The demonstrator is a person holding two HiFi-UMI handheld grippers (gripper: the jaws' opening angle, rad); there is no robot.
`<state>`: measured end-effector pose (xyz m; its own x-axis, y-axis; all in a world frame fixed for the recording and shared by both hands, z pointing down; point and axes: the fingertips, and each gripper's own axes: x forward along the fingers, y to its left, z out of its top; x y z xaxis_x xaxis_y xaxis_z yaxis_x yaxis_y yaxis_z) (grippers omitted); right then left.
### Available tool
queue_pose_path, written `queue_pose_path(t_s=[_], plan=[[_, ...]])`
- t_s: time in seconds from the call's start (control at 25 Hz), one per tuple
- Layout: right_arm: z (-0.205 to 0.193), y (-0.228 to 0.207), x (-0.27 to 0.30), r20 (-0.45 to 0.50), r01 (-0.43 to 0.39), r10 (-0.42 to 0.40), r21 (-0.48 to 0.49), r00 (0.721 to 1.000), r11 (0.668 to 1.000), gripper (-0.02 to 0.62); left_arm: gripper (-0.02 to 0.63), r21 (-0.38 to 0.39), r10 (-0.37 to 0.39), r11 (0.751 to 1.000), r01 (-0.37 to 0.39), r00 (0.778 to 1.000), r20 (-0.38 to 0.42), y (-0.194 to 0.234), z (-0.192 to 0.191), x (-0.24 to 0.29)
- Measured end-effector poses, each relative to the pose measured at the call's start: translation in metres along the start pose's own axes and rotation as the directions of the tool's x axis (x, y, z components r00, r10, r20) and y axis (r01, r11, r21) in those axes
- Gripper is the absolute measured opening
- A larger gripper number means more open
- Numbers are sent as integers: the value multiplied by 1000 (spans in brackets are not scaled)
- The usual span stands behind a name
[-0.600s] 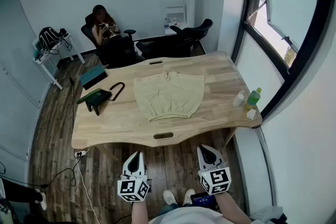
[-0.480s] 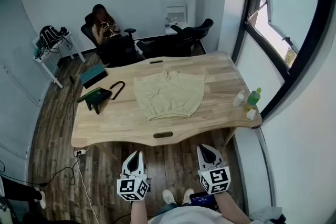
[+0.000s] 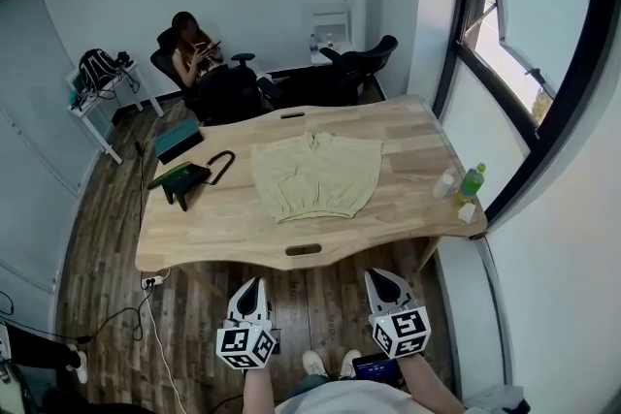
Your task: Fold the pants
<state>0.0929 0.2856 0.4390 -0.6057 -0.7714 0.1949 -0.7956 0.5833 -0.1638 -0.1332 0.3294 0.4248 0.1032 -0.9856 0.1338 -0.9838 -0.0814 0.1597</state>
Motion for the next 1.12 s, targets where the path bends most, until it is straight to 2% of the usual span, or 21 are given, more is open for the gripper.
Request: queue_pose_path(t_s=[0.16, 0.32, 0.56, 0.76, 0.96, 1.12], plan=[[0, -1, 3, 5, -14, 14, 24, 1000, 1000, 6, 2, 26, -7, 1000, 7, 1000, -16, -7, 1, 3], [6, 0, 10, 56, -87, 79, 154, 995, 984, 6, 2, 40, -10, 999, 11, 1000, -18, -4, 4, 14], [9, -14, 45, 41, -76, 71, 149, 997, 986, 6, 2, 25, -21, 999, 21, 1000, -5, 10, 8, 52], [9, -27, 101, -5, -45, 46, 105, 999, 993, 6, 2, -12, -30, 999, 30, 999, -14, 45, 7, 111], [10, -35, 178, -49, 2, 3, 98, 999, 995, 6, 2, 3, -67, 998, 67, 997, -44, 94, 17, 185], [10, -37, 240, -81, 54, -45, 113, 996, 992, 6, 2, -17, -89, 996, 88, 994, -59, 139, 28, 242]])
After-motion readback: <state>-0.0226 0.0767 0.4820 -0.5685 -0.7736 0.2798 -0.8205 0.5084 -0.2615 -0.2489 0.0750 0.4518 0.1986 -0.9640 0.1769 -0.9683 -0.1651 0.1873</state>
